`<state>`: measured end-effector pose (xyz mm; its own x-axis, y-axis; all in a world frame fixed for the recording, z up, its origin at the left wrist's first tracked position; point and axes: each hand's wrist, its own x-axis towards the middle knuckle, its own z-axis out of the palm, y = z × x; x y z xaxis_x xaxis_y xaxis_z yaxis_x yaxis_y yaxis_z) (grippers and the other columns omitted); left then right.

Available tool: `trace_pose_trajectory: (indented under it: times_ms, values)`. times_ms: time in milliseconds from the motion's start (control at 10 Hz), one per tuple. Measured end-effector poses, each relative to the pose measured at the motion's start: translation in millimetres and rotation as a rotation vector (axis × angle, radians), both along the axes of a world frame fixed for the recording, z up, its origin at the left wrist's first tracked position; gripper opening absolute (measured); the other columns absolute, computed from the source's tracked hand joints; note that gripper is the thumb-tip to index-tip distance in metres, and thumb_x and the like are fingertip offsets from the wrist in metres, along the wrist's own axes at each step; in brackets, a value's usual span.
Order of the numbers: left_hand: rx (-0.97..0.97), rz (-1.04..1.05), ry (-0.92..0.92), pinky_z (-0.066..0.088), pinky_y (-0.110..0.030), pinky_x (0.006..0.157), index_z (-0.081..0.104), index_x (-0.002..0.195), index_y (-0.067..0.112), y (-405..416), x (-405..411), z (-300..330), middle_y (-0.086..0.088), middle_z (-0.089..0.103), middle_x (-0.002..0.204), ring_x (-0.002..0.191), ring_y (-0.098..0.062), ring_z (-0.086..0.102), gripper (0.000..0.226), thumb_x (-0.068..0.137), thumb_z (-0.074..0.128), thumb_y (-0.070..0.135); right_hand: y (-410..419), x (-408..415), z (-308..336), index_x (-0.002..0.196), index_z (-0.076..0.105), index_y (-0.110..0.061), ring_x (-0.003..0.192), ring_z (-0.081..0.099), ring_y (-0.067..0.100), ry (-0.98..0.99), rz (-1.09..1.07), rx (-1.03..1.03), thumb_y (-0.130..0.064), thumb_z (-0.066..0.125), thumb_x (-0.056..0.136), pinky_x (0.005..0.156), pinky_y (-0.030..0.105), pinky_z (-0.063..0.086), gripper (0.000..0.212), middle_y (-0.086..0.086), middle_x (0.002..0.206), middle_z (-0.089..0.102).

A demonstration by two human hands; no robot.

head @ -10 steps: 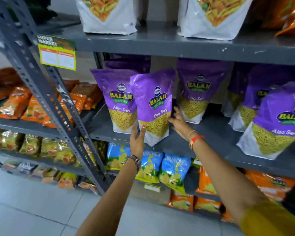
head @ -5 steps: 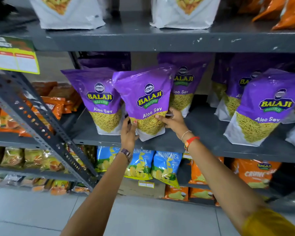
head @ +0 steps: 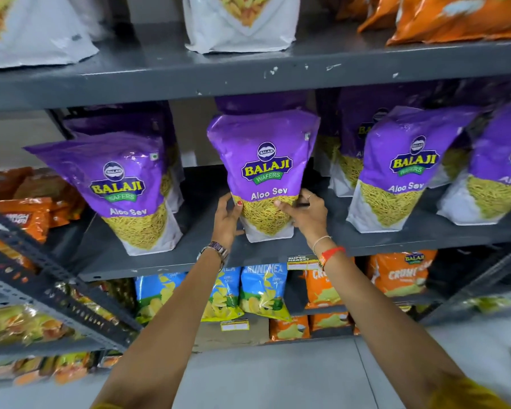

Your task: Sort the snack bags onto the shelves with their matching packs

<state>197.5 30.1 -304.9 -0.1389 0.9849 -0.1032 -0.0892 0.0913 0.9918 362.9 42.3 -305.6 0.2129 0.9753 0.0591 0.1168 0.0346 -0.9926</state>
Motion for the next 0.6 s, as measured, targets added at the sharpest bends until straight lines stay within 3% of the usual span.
trace_pose_trajectory:
  times_ms: [100, 400, 500, 600]
  values:
    - [-0.015, -0.035, 0.019, 0.048, -0.052, 0.088, 0.035, 0.132, 0.014, 1, 6, -3, -0.006, 0.044, 0.132, 0.111, -0.023, 0.049, 0.04, 0.093, 0.043, 0.02, -3, 4, -6, 0.09, 0.066, -0.018, 0.073, 0.064, 0.011, -0.004, -0.044, -0.016, -0.025, 0.082, 0.068, 0.075, 0.047, 0.06, 0.028, 0.0, 0.078, 0.068]
    - [-0.007, -0.062, 0.001, 0.046, -0.046, 0.086, 0.032, 0.135, 0.017, 1, 12, 0, -0.002, 0.046, 0.125, 0.111, -0.021, 0.048, 0.04, 0.095, 0.039, 0.021, -3, 7, -6, 0.098, 0.066, -0.015, 0.077, 0.066, 0.012, 0.007, -0.066, -0.033, -0.027, 0.081, 0.069, 0.079, 0.049, 0.06, 0.035, 0.007, 0.089, 0.069]
    - [-0.007, -0.061, 0.037, 0.045, -0.047, 0.09, 0.032, 0.135, 0.022, -1, 14, -1, -0.002, 0.045, 0.131, 0.116, -0.021, 0.048, 0.04, 0.096, 0.037, 0.027, -5, 5, -7, 0.104, 0.065, -0.012, 0.081, 0.066, 0.018, -0.015, -0.051, -0.033, -0.026, 0.081, 0.069, 0.083, 0.047, 0.059, 0.041, 0.007, 0.094, 0.069]
    - [0.05, -0.011, 0.092, 0.041, -0.046, 0.102, 0.028, 0.138, 0.024, -6, 18, -6, 0.0, 0.045, 0.135, 0.121, -0.018, 0.047, 0.046, 0.095, 0.039, 0.031, -7, 8, -6, 0.119, 0.06, -0.018, 0.094, 0.066, 0.022, -0.008, -0.059, -0.029, -0.036, 0.082, 0.064, 0.086, 0.04, 0.057, 0.062, 0.007, 0.107, 0.067]
